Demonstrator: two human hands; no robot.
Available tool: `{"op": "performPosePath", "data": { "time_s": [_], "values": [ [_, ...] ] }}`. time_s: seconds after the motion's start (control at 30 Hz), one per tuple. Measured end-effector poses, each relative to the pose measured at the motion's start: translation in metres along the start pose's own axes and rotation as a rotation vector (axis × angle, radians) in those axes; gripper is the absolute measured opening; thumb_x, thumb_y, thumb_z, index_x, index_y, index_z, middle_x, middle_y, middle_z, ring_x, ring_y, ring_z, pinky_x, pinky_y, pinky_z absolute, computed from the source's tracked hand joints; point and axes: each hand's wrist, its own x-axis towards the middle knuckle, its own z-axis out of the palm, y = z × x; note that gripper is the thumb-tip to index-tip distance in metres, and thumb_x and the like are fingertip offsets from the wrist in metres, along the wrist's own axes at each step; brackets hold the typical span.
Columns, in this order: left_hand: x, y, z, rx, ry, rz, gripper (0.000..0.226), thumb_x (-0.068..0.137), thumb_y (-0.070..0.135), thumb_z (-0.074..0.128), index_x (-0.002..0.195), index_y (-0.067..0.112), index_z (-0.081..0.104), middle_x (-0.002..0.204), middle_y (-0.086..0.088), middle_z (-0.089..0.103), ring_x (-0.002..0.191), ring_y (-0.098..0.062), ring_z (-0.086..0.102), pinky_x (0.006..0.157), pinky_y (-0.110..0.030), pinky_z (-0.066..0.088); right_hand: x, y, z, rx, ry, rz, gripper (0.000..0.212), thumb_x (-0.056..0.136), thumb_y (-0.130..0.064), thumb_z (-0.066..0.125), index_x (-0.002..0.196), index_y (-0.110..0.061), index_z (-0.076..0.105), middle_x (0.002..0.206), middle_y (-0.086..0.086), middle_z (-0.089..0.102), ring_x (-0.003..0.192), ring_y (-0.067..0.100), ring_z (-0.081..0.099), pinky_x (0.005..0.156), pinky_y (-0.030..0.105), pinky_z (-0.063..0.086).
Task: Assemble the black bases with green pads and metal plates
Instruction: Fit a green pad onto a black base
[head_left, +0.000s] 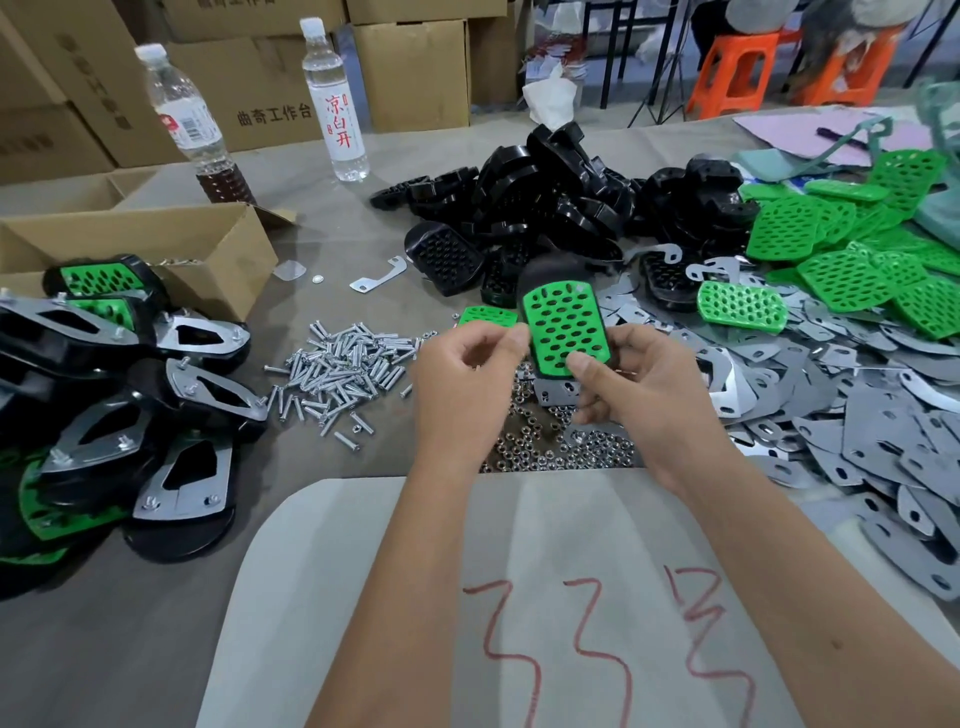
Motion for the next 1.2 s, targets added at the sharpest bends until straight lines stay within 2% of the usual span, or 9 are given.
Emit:
{"op": "performPosePath", "data": {
  "time_s": [0.1,0.2,0.3,0.43,0.63,0.77,0.9,1.07,1.2],
  "values": [
    [0.008,-0.005,-0.029,0.594,0.295,-0.039,0.005,0.092,0.028,0.072,0.095,0.025,0.075,0.096,0.0,0.073,0.102,-0.024,0.065,0.088,-0.04,0.052,-0.001,0.0,0.0,0.025,-0.016,0.062,0.021,0.094,0.0,0.071,0.112,-0.002,0.062,0.071,0.004,0.074,0.051,0.016,0.064,0.052,0.028,0.058],
    [0.009,-0.012,-0.049,0.961,0.238,-0.163,0.019,0.093,0.019,0.066,0.111,0.021,0.071,0.119,-0.012,0.065,0.121,-0.036,0.053,0.097,-0.036,0.034,0.0,0.0,-0.002,0.079,-0.009,0.113,0.02,0.093,0.002,0.071,0.112,-0.001,0.063,0.068,0.007,0.072,0.049,0.017,0.064,0.053,0.028,0.058],
    [0.01,-0.015,-0.046,1.031,0.139,-0.164,0.022,0.094,0.011,0.059,0.112,0.016,0.07,0.12,-0.012,0.068,0.12,-0.036,0.056,0.098,-0.038,0.039,0.0,0.0,-0.001,0.059,0.009,0.106,0.022,0.093,0.001,0.072,0.113,0.001,0.064,0.073,0.012,0.072,0.049,0.016,0.063,0.052,0.027,0.058],
    [0.011,-0.018,-0.043,1.084,0.186,-0.154,0.022,0.095,0.007,0.057,0.112,0.014,0.069,0.12,-0.013,0.066,0.12,-0.036,0.052,0.099,-0.036,0.034,-0.001,0.001,0.0,0.037,0.029,0.092,0.025,0.093,0.001,0.072,0.116,-0.002,0.063,0.08,0.012,0.075,0.052,0.017,0.066,0.053,0.029,0.058],
    [0.013,-0.013,-0.037,0.801,0.325,-0.034,0.011,0.099,0.006,0.059,0.1,0.016,0.063,0.102,-0.006,0.068,0.106,-0.035,0.059,0.082,-0.037,0.036,0.0,0.002,0.002,0.003,0.055,0.072,0.025,0.093,-0.002,0.074,0.114,-0.007,0.06,0.097,0.011,0.077,0.072,0.03,0.077,0.056,0.037,0.062],
    [0.011,-0.017,-0.042,0.963,0.277,-0.089,0.016,0.095,0.028,0.07,0.108,0.021,0.068,0.116,-0.01,0.065,0.12,-0.034,0.053,0.095,-0.032,0.027,0.001,0.006,0.003,-0.131,0.102,0.025,0.025,0.093,0.0,0.074,0.102,-0.02,0.062,0.088,0.0,0.072,0.063,0.02,0.071,0.057,0.038,0.061],
    [0.015,-0.024,-0.052,1.052,0.127,-0.164,0.017,0.098,0.034,0.067,0.105,0.021,0.074,0.118,-0.014,0.066,0.125,-0.034,0.05,0.1,-0.038,0.034,0.002,0.008,0.002,-0.173,0.096,0.015,0.021,0.096,-0.002,0.069,0.108,-0.018,0.063,0.067,-0.002,0.072,0.053,0.014,0.065,0.058,0.037,0.062],
    [0.014,-0.021,-0.045,1.022,0.187,-0.147,0.02,0.102,0.024,0.06,0.111,0.011,0.072,0.12,-0.018,0.065,0.122,-0.038,0.051,0.1,-0.04,0.035,0.001,0.005,0.005,-0.278,0.115,-0.022,0.028,0.095,-0.003,0.07,0.117,-0.018,0.061,0.094,0.002,0.074,0.056,0.008,0.067,0.059,0.039,0.063],
    [0.012,-0.018,-0.053,1.046,0.256,-0.178,0.021,0.096,0.027,0.068,0.112,0.015,0.069,0.122,-0.02,0.06,0.123,-0.04,0.047,0.099,-0.039,0.034,0.0,0.006,0.005,-0.296,0.132,-0.041,0.03,0.095,-0.003,0.071,0.114,-0.023,0.061,0.097,0.001,0.075,0.061,0.002,0.068,0.056,0.033,0.061]
  ]
}}
